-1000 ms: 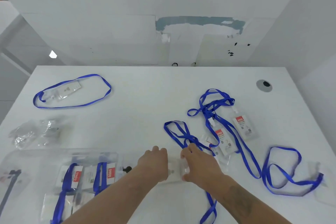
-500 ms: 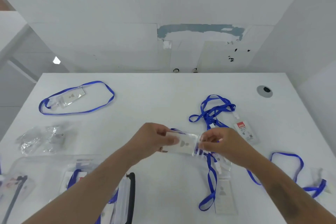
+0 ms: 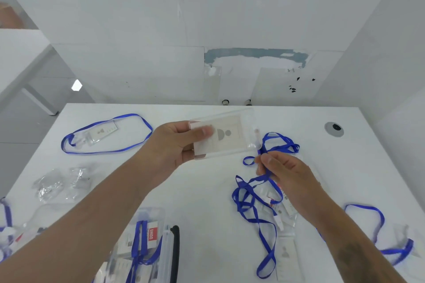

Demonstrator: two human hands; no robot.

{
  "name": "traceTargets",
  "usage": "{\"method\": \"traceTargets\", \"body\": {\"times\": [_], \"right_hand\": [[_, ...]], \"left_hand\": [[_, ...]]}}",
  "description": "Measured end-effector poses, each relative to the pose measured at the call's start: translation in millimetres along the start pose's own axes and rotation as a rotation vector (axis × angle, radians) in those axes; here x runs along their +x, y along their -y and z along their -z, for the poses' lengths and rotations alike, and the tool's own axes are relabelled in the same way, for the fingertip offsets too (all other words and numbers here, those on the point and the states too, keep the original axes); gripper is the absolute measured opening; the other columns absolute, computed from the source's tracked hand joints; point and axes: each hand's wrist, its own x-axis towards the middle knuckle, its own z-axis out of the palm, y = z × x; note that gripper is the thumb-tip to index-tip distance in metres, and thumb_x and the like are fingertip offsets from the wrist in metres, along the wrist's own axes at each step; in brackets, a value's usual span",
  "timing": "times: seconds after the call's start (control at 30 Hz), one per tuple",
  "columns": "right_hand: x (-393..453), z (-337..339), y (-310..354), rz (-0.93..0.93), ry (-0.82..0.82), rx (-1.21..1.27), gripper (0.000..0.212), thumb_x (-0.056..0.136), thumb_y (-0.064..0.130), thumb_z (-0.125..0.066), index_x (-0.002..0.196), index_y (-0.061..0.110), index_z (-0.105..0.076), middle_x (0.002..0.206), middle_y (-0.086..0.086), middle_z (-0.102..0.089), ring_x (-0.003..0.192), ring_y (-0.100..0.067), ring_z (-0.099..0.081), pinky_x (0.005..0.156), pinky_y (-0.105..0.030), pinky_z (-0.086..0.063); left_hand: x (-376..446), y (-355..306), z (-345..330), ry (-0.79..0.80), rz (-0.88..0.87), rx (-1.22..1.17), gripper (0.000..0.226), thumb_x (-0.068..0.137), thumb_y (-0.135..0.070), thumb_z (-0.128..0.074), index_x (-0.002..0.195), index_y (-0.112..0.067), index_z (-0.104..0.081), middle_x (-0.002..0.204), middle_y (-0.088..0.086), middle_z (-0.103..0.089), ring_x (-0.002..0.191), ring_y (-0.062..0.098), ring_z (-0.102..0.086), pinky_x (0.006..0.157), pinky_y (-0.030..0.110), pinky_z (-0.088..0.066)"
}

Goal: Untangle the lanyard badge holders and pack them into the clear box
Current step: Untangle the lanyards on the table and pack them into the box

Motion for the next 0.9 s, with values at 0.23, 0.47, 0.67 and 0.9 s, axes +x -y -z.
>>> {"method": "traceTargets", "body": {"times": [0.23, 0.47, 0.67, 0.9], "right_hand": [[-9.4, -60.3, 14.1, 0.032, 0.072, -0.413, 0.030, 0.102, 0.039, -0.038, 0.089, 0.031, -0.064, 0.067, 0.015, -0.066, 0.052, -0.002, -0.054, 0.064, -0.029, -0.049], [-33.5, -60.0, 67.9, 0.192, 0.220, -1.097, 0.031, 0.098, 0.041, -0.040, 0.072, 0.027, -0.046, 0.073, 0.006, -0.056, 0.068, -0.012, -0.053, 0.064, -0.031, -0.046], [-9.4, -28.9, 108.3, 0.241, 0.155, -0.893, 0.006, 0.085, 0.038, -0.067, 0.088, 0.036, -0.071, 0.081, 0.022, -0.068, 0.075, 0.007, -0.059, 0.064, -0.009, -0.043], [35.5, -7.9, 84.6, 0.114, 0.128, -0.428, 0.005, 0.081, 0.025, -0.077, 0.085, 0.026, -0.075, 0.080, 0.011, -0.076, 0.069, 0.001, -0.065, 0.066, -0.021, -0.049]], "left_hand": [[-3.1, 2.8, -18.3, -0.100, -0.062, 0.038, 0.012, 0.085, -0.011, -0.070, 0.095, -0.008, -0.075, 0.094, 0.008, -0.078, 0.082, 0.020, -0.074, 0.067, 0.026, -0.060], [-2.1, 20.6, -10.1, -0.271, -0.180, 0.465, 0.009, 0.083, -0.017, -0.076, 0.075, -0.021, -0.075, 0.070, -0.005, -0.075, 0.058, 0.006, -0.065, 0.054, 0.017, -0.052], [-8.2, 31.0, -0.7, -0.144, -0.094, 0.711, 0.010, 0.082, -0.028, -0.076, 0.083, -0.018, -0.077, 0.074, 0.001, -0.074, 0.059, 0.008, -0.060, 0.056, 0.020, -0.049], [-22.6, 22.5, 10.4, 0.056, 0.091, 0.418, 0.022, 0.074, -0.024, -0.078, 0.093, -0.014, -0.077, 0.092, 0.005, -0.077, 0.088, 0.023, -0.073, 0.081, 0.036, -0.060]]}}
